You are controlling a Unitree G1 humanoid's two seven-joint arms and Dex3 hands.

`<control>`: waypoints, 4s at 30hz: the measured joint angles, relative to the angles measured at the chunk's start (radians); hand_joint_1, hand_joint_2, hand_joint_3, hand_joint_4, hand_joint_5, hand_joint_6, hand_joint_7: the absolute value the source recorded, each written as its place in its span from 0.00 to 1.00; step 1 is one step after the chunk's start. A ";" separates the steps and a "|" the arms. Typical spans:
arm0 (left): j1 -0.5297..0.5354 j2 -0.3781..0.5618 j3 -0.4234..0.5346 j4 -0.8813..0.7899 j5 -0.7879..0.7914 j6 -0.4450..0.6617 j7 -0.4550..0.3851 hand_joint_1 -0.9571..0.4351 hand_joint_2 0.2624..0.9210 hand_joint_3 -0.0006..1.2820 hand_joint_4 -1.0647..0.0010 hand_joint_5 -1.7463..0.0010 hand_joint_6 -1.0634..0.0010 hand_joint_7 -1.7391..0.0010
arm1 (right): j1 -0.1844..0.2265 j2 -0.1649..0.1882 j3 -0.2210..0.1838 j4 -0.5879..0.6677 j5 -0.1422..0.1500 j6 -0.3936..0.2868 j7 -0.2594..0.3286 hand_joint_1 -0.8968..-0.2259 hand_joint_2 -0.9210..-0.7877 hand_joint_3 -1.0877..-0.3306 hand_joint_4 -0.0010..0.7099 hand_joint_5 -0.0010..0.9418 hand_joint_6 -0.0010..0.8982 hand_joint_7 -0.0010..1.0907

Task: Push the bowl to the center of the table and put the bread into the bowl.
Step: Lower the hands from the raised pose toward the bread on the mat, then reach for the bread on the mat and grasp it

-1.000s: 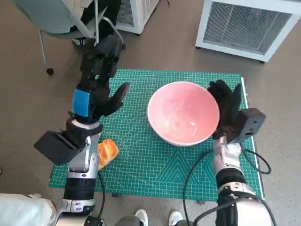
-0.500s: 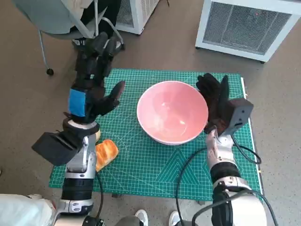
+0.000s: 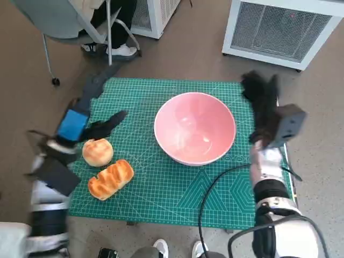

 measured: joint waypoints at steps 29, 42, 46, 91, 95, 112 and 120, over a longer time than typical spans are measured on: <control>0.276 0.338 -0.015 -0.402 0.134 0.310 -0.274 0.39 1.00 0.09 0.69 1.00 0.60 0.96 | 0.082 -0.025 0.141 -0.328 -0.016 -0.541 0.176 0.45 0.00 0.43 0.53 0.01 0.21 0.33; 0.430 0.334 -0.020 -0.528 0.227 0.399 -0.281 0.36 1.00 0.08 0.70 1.00 0.60 0.98 | 0.090 -0.028 0.152 -0.362 -0.039 -0.540 0.152 0.43 0.00 0.43 0.53 0.01 0.21 0.34; 0.459 0.320 -0.028 -0.557 0.245 0.429 -0.279 0.36 1.00 0.09 0.70 1.00 0.60 0.98 | 0.090 -0.028 0.153 -0.363 -0.048 -0.540 0.139 0.43 0.00 0.43 0.53 0.01 0.21 0.34; 0.546 0.007 -0.225 -0.664 0.556 0.792 -0.048 0.35 1.00 0.18 0.64 0.99 0.67 1.00 | 0.093 -0.028 0.170 -0.353 -0.049 -0.522 0.106 0.45 0.00 0.43 0.52 0.00 0.21 0.35; 0.553 -0.027 -0.244 -0.636 0.587 0.796 0.005 0.37 1.00 0.17 0.62 0.99 0.65 0.99 | 0.094 -0.027 0.172 -0.353 -0.040 -0.522 0.107 0.44 0.00 0.43 0.52 0.00 0.21 0.35; 0.587 -0.108 -0.316 -0.572 0.696 0.841 0.116 0.46 1.00 0.02 0.36 0.96 0.53 0.98 | 0.100 -0.020 0.174 -0.351 -0.023 -0.520 0.113 0.47 0.00 0.43 0.53 0.00 0.21 0.34; 0.570 -0.108 -0.333 -0.563 0.722 0.877 0.102 0.53 0.99 0.00 0.31 0.84 0.44 0.98 | 0.103 -0.012 0.177 -0.351 -0.005 -0.520 0.118 0.47 0.00 0.43 0.53 0.00 0.21 0.34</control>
